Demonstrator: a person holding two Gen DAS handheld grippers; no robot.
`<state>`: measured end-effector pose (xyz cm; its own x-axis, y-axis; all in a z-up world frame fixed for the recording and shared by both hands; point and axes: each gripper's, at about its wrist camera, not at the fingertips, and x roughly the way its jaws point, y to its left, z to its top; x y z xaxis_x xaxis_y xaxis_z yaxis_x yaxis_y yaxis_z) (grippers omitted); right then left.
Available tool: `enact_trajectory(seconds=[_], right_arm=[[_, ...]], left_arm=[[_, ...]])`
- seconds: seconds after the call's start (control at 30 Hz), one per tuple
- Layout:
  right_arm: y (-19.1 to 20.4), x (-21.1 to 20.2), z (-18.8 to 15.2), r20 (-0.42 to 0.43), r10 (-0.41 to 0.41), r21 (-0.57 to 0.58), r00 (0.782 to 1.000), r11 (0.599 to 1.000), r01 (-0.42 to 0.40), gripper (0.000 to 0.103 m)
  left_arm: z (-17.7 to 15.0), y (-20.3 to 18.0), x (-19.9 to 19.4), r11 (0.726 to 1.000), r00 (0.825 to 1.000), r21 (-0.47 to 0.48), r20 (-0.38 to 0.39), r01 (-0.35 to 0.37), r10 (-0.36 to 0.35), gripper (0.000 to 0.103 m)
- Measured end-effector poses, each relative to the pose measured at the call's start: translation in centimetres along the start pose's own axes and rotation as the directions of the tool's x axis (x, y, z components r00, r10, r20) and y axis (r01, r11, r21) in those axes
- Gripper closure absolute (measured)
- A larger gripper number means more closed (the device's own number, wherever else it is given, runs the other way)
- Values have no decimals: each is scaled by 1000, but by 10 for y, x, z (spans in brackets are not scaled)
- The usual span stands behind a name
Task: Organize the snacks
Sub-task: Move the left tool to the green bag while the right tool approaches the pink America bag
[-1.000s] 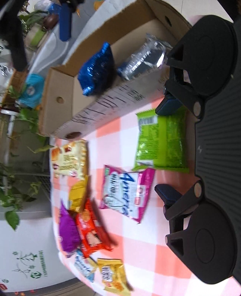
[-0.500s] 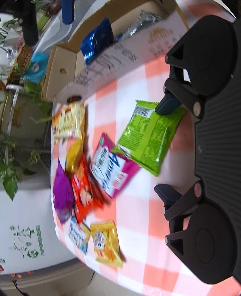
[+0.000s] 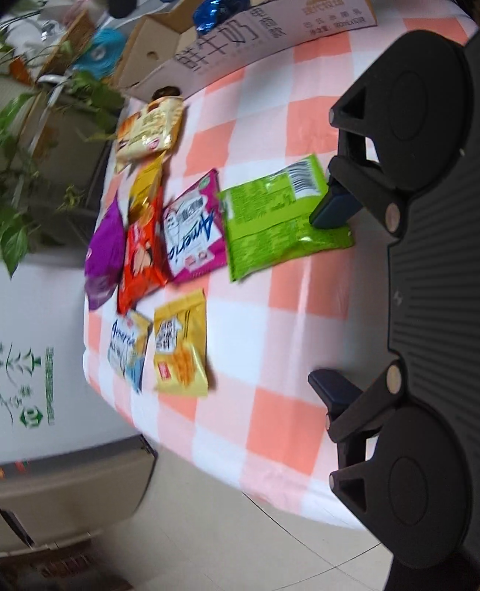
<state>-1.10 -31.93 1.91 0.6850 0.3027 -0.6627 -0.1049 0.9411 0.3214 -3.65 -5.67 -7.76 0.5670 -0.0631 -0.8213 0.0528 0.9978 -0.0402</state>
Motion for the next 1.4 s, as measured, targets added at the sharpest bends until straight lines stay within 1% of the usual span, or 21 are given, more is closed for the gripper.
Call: enact_trajectory(seconds=[0.07, 0.17, 0.3, 0.37, 0.53, 0.63, 0.7, 0.73, 0.8, 0.9, 0.97, 1.03, 1.1, 1.17, 1.27, 1.37, 1.4], right_arm=[[5, 4, 1, -11, 21, -5, 1000, 1000, -21, 18], [10, 9, 2, -23, 47, 1, 999, 999, -47, 18], [16, 17, 3, -35, 48, 4, 998, 999, -48, 18], [18, 20, 3, -43, 50, 7, 998, 999, -50, 18], [25, 33, 4, -71, 72, 8, 995, 997, -72, 18], [29, 42, 3, -95, 87, 8, 992, 996, -87, 18], [32, 48, 3, -111, 88, 7, 990, 996, -87, 18], [32, 51, 2, -118, 90, 9, 989, 996, -90, 18], [34, 56, 1, -133, 103, 17, 986, 995, -101, 18], [37, 68, -1, -159, 109, 25, 981, 994, -106, 18], [41, 77, -2, -174, 101, 17, 980, 995, -100, 18], [45, 87, -4, -191, 98, 15, 977, 995, -97, 18], [50, 97, -6, -208, 89, 11, 974, 996, -89, 18], [57, 106, -6, -218, 76, -11, 973, 997, -81, 18], [66, 120, -7, -229, 74, -29, 971, 996, -83, 18], [73, 133, -8, -240, 57, -50, 969, 996, -71, 18], [76, 137, -9, -245, 43, -61, 969, 996, -60, 18]], left_arm=[[2, -1, -1, 999, 999, -20, 8, 34, -34, 19], [6, -13, 0, 997, 997, -7, 13, 80, -80, 19], [11, -33, 13, 998, 998, 11, 6, 69, -69, 19], [14, -40, 19, 998, 998, 21, 17, 62, -62, 19], [20, -44, 24, 996, 998, 65, 18, 53, -54, 20], [19, -40, 23, 992, 998, 110, 14, 59, -61, 25], [19, -33, 21, 990, 998, 125, 13, 64, -67, 35], [19, -28, 19, 990, 998, 124, 9, 68, -70, 37], [19, -17, 15, 991, 997, 107, -1, 81, -81, 43], [17, 2, 11, 994, 996, 51, -11, 93, -92, 45], [16, 11, 7, 995, 995, 17, 0, 102, -102, 45], [15, 14, 4, 995, 995, 7, 24, 99, -99, 42], [15, 13, 6, 994, 994, 21, 36, 103, -103, 37], [14, 11, 10, 994, 994, 30, 39, 104, -106, 33], [13, 4, 16, 995, 995, 62, 57, 83, -87, 27], [14, 1, 18, 995, 995, 70, 66, 76, -80, 27], [15, 2, 18, 995, 995, 63, 69, 71, -75, 28]])
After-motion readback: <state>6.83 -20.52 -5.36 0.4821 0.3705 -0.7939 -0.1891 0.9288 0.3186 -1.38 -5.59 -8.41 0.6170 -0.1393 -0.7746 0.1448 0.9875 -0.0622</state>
